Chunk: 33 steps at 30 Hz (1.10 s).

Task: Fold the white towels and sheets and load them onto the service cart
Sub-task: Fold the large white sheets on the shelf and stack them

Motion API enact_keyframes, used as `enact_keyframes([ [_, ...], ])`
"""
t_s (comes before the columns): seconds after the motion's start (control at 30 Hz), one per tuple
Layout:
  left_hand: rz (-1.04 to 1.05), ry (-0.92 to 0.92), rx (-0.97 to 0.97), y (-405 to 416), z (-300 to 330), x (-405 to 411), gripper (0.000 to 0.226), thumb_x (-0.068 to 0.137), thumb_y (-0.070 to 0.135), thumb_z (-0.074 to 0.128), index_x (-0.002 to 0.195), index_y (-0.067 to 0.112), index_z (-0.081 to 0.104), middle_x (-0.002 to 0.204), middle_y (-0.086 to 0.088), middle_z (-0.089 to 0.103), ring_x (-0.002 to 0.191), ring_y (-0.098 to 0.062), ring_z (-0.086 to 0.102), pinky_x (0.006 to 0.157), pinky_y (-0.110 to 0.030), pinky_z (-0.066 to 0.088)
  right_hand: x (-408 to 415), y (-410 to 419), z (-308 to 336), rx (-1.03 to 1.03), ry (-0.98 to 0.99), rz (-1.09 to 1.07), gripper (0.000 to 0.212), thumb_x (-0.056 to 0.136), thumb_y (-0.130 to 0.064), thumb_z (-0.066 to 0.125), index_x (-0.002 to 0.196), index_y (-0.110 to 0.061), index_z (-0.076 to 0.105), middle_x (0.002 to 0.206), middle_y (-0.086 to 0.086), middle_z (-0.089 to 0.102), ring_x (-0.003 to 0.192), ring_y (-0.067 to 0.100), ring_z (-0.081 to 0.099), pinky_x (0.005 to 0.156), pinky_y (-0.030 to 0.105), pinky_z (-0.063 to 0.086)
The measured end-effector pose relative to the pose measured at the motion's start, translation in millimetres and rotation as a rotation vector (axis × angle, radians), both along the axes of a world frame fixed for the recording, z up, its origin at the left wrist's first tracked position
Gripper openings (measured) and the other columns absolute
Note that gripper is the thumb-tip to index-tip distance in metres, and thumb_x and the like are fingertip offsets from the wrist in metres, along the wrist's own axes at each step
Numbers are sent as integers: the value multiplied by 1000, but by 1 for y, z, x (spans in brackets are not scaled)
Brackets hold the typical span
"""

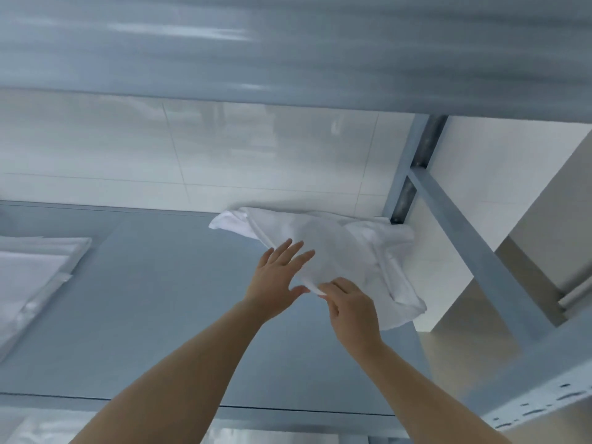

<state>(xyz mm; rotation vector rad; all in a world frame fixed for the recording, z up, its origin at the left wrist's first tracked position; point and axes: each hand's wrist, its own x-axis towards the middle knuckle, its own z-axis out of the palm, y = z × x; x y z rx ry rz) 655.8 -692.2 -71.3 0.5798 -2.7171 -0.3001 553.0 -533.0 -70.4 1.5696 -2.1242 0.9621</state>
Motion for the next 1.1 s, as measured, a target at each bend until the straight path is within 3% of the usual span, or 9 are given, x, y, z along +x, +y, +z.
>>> enact_keyframes([
  [0.1, -47, 7, 72, -1, -6, 9, 50, 90, 16, 60, 138, 30, 51, 152, 5, 37, 145, -15, 22, 118, -33, 12, 22, 19, -4, -11, -26, 54, 26, 71, 11, 71, 89, -7, 71, 84, 3, 68, 71, 23, 65, 57, 28, 55],
  [0.2, -71, 3, 179, -4, -11, 23, 42, 86, -1, 53, 119, 21, 68, 128, 1, 63, 131, -20, 47, 110, -28, 25, 43, 26, -8, -7, -73, 33, 18, 77, 3, 64, 90, -7, 70, 88, 2, 69, 73, 23, 66, 59, 28, 55],
  [0.33, -118, -76, 119, -26, -16, 60, 30, 92, 7, 53, 110, 22, 72, 110, 2, 70, 109, -22, 61, 92, -27, 42, 74, 15, -13, 5, -131, -14, 19, 76, 5, 69, 91, -7, 71, 87, 4, 71, 73, 26, 67, 65, 34, 58],
  [0.47, -135, -210, 104, -58, -12, 115, 26, 97, 16, 47, 107, 26, 70, 107, 8, 69, 102, -19, 61, 82, -29, 45, 123, -22, -16, 0, -137, -72, 19, 77, 5, 71, 92, -6, 73, 90, 8, 74, 92, 25, 69, 99, 52, 44],
  [0.63, -73, -340, 133, -108, -3, 202, 22, 99, 23, 47, 104, 23, 68, 101, -1, 68, 95, -25, 61, 78, -33, 46, 198, -80, -22, 8, -253, -69, 16, 84, 1, 64, 96, -5, 73, 99, 12, 73, 105, 28, 66, 106, 56, 35],
  [0.73, -58, -404, 157, -135, 0, 249, 23, 99, 29, 49, 108, 25, 69, 104, -4, 67, 96, -27, 61, 79, -31, 44, 239, -111, -23, 20, -334, -41, 17, 86, 1, 61, 98, -5, 73, 100, 10, 73, 101, 28, 67, 104, 52, 39],
  [0.83, -26, -415, 189, -155, -7, 290, 21, 98, 29, 52, 108, 22, 70, 109, -5, 68, 102, -29, 61, 83, -32, 45, 276, -132, -28, 52, -400, 6, 16, 91, -5, 57, 99, -9, 71, 92, 7, 72, 82, 31, 64, 80, 40, 51],
  [0.9, -3, -438, 192, -166, -14, 314, 22, 97, 28, 53, 110, 20, 69, 119, -3, 66, 111, -27, 59, 91, -36, 45, 298, -142, -34, 81, -424, 38, 16, 93, -10, 55, 100, -10, 70, 89, 6, 71, 76, 31, 63, 68, 37, 50],
  [1.1, 41, -512, 169, -184, -39, 370, 22, 96, 24, 55, 112, 20, 70, 127, -4, 62, 120, -24, 55, 96, -32, 41, 345, -168, -60, 187, -472, 138, 16, 95, -15, 54, 99, -12, 69, 83, 7, 69, 74, 31, 60, 65, 34, 45],
])
